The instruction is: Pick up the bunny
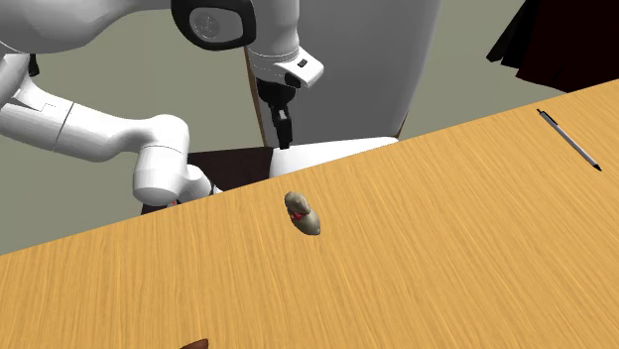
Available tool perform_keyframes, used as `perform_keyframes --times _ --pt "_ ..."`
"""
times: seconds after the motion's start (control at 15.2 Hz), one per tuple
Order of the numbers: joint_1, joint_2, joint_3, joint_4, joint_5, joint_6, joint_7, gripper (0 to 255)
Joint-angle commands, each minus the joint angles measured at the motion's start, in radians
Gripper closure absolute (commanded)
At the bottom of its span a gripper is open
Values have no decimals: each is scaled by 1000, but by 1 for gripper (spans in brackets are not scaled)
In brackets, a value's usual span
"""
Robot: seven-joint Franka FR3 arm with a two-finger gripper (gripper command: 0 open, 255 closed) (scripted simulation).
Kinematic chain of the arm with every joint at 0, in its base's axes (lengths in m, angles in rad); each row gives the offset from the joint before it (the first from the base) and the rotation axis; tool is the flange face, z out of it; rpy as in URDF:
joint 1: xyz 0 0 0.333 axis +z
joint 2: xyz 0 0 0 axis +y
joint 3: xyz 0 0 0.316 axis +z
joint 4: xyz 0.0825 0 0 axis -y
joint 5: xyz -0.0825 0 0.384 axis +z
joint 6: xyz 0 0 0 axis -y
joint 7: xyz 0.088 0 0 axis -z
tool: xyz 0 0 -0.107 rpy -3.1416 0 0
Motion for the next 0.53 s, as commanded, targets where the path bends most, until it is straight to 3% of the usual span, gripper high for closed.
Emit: perform_keyframes --times 0.0,0.46 --pt "0 0 0 0 0 0 0 0" --pt "-57 54 -109 119 -116 -20 -143 0"
